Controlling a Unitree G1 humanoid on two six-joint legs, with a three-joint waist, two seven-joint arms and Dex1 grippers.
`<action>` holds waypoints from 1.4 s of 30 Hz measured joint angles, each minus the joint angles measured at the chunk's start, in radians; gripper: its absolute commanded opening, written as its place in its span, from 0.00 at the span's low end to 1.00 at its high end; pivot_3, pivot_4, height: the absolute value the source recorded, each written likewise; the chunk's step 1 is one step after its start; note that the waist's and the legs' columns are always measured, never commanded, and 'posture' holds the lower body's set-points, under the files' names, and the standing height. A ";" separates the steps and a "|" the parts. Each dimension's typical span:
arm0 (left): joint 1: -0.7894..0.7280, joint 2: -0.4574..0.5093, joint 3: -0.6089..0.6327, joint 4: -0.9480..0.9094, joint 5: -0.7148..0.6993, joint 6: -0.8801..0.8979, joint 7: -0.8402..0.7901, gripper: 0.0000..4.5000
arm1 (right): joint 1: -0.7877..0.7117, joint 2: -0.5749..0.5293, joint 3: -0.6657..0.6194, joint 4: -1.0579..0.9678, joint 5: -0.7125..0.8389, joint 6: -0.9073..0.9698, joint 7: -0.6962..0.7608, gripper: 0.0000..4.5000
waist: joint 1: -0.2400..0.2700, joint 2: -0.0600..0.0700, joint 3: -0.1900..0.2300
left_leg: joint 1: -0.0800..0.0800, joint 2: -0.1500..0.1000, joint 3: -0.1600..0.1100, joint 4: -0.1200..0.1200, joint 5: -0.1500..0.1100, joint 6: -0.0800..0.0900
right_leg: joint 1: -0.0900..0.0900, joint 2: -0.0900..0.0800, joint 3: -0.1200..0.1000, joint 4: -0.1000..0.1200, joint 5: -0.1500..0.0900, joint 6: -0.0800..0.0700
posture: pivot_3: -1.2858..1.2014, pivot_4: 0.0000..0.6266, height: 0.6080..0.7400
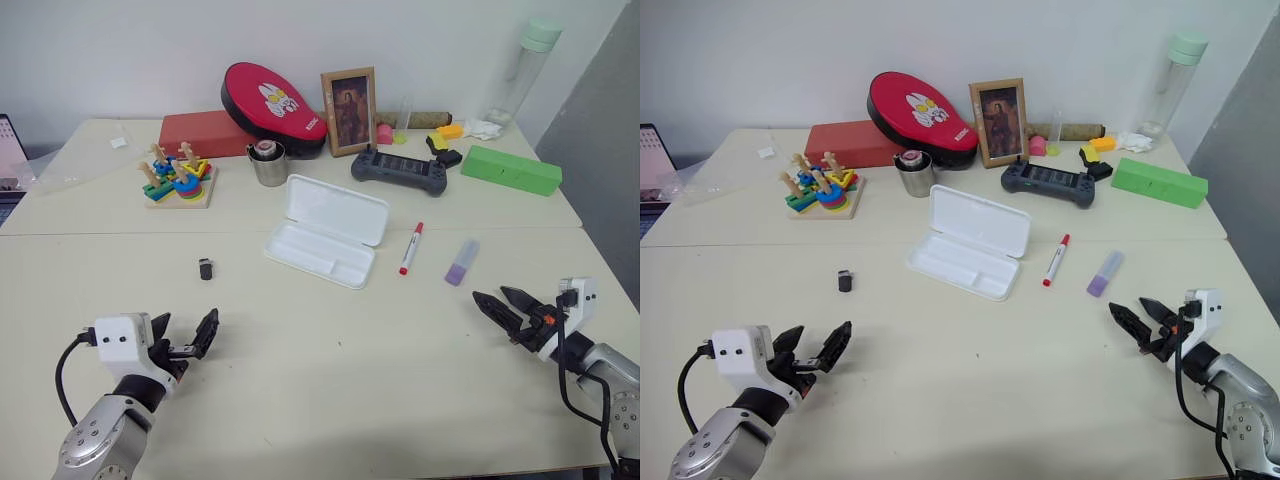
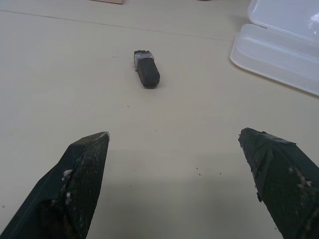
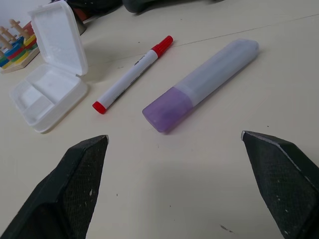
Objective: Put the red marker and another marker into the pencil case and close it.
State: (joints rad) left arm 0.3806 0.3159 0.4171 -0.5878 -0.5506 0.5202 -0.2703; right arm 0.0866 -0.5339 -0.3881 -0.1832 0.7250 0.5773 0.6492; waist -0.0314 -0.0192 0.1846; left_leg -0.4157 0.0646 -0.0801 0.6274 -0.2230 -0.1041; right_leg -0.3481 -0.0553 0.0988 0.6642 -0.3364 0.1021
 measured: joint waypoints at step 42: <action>-0.003 0.005 -0.037 0.000 0.012 0.001 -0.002 0.99 | -0.017 0.003 0.002 0.000 0.000 -0.001 0.001 1.00 | 0.000 0.000 0.000 | 0.000 0.000 0.000 0.000 0.000 0.000 | 0.000 0.000 0.000 0.000 0.000 0.000 | 0.52 0.24 1.00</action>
State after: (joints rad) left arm 0.3773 0.3207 0.3799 -0.5877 -0.5382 0.5213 -0.2727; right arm 0.0698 -0.5312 -0.3863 -0.1832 0.7248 0.5766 0.6507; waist -0.0311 -0.0192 0.1846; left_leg -0.4157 0.0646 -0.0801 0.6274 -0.2230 -0.1040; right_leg -0.3481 -0.0553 0.0988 0.6642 -0.3364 0.1021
